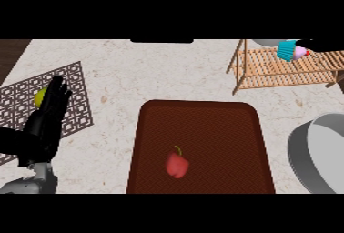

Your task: Pick the cupcake from the tray and place it in the tiered shelf

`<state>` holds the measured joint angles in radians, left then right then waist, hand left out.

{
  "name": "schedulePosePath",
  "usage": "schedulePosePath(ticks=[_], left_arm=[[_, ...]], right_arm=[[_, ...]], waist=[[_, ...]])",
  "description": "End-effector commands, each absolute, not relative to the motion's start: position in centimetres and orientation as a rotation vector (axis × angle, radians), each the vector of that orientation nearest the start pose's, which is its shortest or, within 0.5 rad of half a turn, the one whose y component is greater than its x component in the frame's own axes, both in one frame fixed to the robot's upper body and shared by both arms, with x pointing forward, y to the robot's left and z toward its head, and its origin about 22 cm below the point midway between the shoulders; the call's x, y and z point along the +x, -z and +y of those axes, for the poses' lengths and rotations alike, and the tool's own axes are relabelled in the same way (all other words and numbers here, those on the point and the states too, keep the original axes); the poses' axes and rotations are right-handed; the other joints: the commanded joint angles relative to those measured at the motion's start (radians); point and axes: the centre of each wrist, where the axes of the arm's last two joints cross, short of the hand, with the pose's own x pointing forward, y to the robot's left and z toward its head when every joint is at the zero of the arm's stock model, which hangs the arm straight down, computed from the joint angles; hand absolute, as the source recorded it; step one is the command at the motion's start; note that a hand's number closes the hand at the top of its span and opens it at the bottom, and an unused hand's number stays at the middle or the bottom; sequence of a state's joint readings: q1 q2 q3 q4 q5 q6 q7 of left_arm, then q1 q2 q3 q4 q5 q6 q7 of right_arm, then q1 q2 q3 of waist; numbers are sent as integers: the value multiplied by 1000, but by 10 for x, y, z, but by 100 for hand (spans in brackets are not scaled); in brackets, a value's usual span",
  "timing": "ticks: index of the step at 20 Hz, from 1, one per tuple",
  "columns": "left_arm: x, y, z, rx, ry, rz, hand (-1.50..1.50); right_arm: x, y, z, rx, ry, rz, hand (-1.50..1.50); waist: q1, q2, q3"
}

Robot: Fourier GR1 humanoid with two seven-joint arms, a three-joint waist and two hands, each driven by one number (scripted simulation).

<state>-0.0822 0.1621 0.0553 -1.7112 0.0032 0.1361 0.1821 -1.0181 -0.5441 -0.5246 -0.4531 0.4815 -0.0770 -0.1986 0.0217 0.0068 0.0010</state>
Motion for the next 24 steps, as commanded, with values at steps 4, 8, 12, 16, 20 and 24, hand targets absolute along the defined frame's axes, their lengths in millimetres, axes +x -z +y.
schedulePosePath(ticks=[4, 8, 12, 16, 20, 24], left_arm=[[262, -42, 256, 247, -51, -1615, 0], [263, -65, 270, 256, -33, -1604, 0], [253, -67, 256, 247, -50, -1612, 0], [259, -77, 281, 243, -44, -1623, 0], [245, -51, 265, 238, -35, -1609, 0], [264, -58, 264, 242, -39, -1608, 0]], right_arm=[[414, -194, -427, -719, 62, -1698, -150], [400, -208, -450, -783, 174, -1640, -150], [361, -221, -505, -790, 253, -1578, -150], [318, -211, -549, -779, 251, -1556, -150], [278, -225, -584, -751, 232, -1566, -150], [265, -199, -591, -711, 195, -1592, -150]], waist=[[-19, -4, -1], [-22, -7, -1], [-21, -8, 0], [-21, -5, 0], [-15, -4, 0], [-16, -3, 0]])
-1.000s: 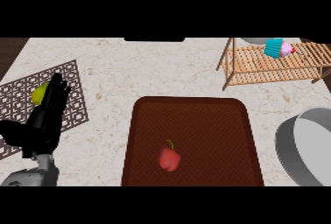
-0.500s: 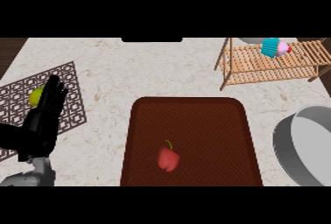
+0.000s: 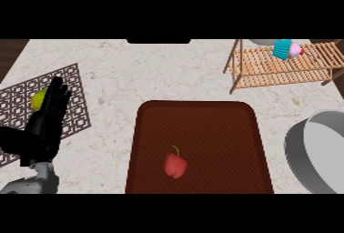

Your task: Pick the cupcake from the tray and place it in the tiered shelf

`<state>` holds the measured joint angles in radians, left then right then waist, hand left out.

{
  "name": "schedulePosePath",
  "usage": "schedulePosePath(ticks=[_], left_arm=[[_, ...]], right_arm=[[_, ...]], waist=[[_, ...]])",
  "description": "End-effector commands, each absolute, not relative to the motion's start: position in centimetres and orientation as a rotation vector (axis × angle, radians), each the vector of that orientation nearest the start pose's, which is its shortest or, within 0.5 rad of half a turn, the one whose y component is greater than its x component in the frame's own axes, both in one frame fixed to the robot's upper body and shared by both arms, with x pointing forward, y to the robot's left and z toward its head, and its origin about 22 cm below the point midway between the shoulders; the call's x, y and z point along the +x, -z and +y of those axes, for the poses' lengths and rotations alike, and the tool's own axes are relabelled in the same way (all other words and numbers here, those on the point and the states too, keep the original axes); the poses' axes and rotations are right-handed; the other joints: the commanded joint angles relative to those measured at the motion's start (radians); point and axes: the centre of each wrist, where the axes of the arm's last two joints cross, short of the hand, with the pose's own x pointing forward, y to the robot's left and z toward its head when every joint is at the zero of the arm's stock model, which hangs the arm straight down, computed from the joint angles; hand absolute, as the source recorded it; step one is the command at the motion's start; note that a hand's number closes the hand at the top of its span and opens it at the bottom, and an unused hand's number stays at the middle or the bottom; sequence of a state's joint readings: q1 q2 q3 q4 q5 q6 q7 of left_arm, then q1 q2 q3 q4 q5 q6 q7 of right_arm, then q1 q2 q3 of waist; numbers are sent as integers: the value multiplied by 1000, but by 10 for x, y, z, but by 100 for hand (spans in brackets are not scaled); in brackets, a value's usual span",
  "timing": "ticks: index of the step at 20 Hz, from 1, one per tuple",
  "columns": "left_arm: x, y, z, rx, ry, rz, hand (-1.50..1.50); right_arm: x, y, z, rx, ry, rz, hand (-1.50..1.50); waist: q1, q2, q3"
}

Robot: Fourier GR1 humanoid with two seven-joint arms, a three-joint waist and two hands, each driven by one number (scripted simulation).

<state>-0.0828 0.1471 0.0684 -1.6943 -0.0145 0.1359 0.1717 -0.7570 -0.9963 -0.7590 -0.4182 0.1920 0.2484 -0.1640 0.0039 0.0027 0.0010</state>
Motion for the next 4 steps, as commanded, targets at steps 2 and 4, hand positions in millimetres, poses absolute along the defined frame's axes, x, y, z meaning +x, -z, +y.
schedulePosePath(ticks=[2, 4], left_arm=[[256, -58, 269, 245, -35, -1600, 0], [257, -45, 271, 235, -36, -1600, 0]], right_arm=[[236, -202, -610, -711, 179, -1598, -150], [235, -200, -612, -709, 180, -1616, -150]], waist=[[-4, -1, 0], [4, 2, 0]])
